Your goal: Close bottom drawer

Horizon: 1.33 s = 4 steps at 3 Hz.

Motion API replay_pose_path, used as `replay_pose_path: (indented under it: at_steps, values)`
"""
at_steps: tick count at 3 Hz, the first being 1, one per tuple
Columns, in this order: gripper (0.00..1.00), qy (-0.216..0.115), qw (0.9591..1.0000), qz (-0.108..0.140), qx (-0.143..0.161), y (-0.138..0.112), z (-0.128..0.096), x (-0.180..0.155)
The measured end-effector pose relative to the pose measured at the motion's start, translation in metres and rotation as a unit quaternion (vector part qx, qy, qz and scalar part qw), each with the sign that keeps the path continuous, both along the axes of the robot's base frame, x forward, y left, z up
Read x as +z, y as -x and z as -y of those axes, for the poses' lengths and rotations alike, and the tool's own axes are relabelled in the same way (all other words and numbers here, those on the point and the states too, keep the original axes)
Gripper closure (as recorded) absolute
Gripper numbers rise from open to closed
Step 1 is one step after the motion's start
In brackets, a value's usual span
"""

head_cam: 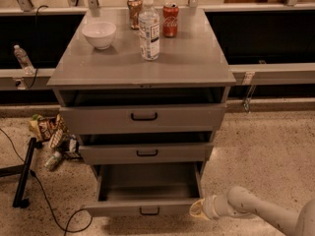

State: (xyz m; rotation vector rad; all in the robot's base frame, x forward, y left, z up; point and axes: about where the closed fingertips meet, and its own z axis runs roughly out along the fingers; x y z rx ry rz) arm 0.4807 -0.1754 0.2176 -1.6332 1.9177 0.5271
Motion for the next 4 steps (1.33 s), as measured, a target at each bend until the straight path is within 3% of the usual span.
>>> replay_pose_path:
  at_steps: [2, 3, 4]
  values:
    - [1.00, 0.001, 0.9993, 0.038, 0.002, -0.010, -0.007, -0.037]
    - [1.00, 0.002, 0.9965, 0.083, -0.005, -0.018, -0.016, -0.047]
    - [1.00, 0.013, 0.9908, 0.132, -0.030, -0.032, -0.019, -0.053]
